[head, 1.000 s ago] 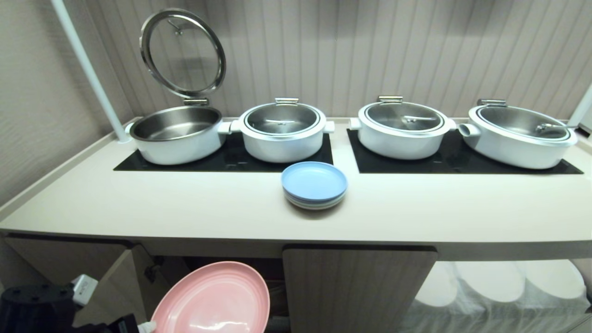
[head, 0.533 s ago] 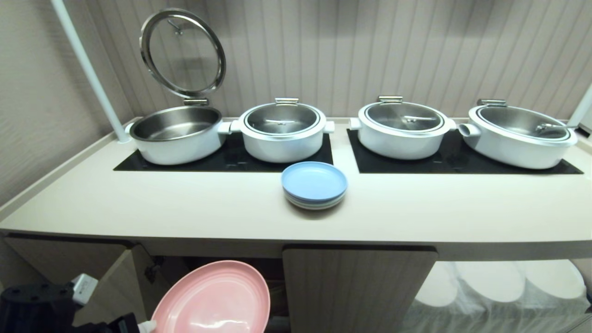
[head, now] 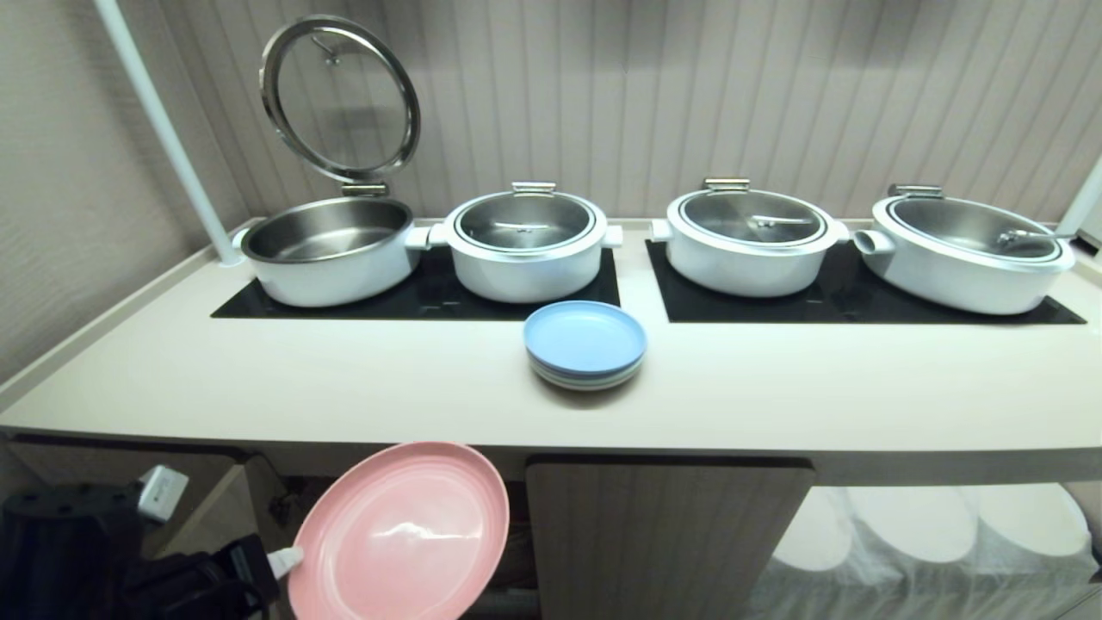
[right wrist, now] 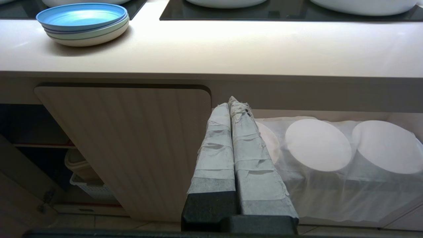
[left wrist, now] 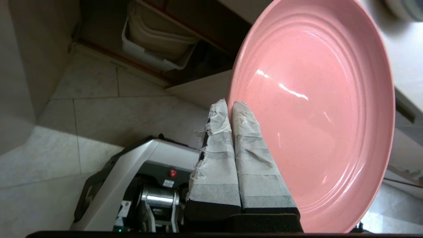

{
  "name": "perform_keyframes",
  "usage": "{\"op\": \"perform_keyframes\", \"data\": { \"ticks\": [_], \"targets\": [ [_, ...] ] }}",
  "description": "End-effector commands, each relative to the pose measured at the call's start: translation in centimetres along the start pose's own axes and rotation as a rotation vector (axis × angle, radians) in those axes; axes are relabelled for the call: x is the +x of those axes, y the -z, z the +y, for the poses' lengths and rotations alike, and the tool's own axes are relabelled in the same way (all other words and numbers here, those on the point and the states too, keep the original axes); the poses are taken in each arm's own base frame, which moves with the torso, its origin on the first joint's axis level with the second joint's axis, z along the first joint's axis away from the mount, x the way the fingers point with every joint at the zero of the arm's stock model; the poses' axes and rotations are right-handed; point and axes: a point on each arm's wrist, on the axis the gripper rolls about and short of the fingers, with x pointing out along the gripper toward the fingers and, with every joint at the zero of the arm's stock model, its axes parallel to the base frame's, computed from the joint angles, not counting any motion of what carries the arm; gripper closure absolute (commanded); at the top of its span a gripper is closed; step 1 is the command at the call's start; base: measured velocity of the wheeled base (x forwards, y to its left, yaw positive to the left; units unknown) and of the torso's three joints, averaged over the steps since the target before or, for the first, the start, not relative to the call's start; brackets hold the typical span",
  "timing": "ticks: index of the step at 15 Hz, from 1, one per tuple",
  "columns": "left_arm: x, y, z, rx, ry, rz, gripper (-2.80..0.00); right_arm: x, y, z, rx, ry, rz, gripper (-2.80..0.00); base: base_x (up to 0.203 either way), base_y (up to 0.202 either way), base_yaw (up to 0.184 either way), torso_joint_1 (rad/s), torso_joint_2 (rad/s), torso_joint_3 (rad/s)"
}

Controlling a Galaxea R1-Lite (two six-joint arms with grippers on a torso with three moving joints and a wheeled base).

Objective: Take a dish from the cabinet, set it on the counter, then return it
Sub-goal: Place it on the table

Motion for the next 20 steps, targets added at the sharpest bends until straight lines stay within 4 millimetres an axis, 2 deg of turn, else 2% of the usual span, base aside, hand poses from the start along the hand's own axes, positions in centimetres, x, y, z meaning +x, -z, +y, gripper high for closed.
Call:
{"op": "perform_keyframes", "data": {
  "ticks": [1,7,10,16,20],
  "targets": [
    [0.3,-0.8,-0.6,-0.006,0.014,-0.025,0.0,0.0,0.0,0.0,0.0,0.0,0.0,0.0,0.0,0.0,0.0,0.0,0.0,0.0],
    [2.2,-3.8,-2.7,-0.013,0.035,-0.079,0.0,0.0,0.0,0.0,0.0,0.0,0.0,0.0,0.0,0.0,0.0,0.0,0.0,0.0],
    [2.9,-6.0,-3.7,-0.027,0.047,-0.13,0.0,0.0,0.0,0.0,0.0,0.0,0.0,0.0,0.0,0.0,0.0,0.0,0.0,0.0],
    [5.1,-10.1,-4.0,-0.08,-0.025,-0.156,0.0,0.0,0.0,0.0,0.0,0.0,0.0,0.0,0.0,0.0,0.0,0.0,0.0,0.0],
    [7.1,-12.0,-4.4,-0.096,-0.07,-0.127,0.0,0.0,0.0,0.0,0.0,0.0,0.0,0.0,0.0,0.0,0.0,0.0,0.0,0.0]
  ]
}}
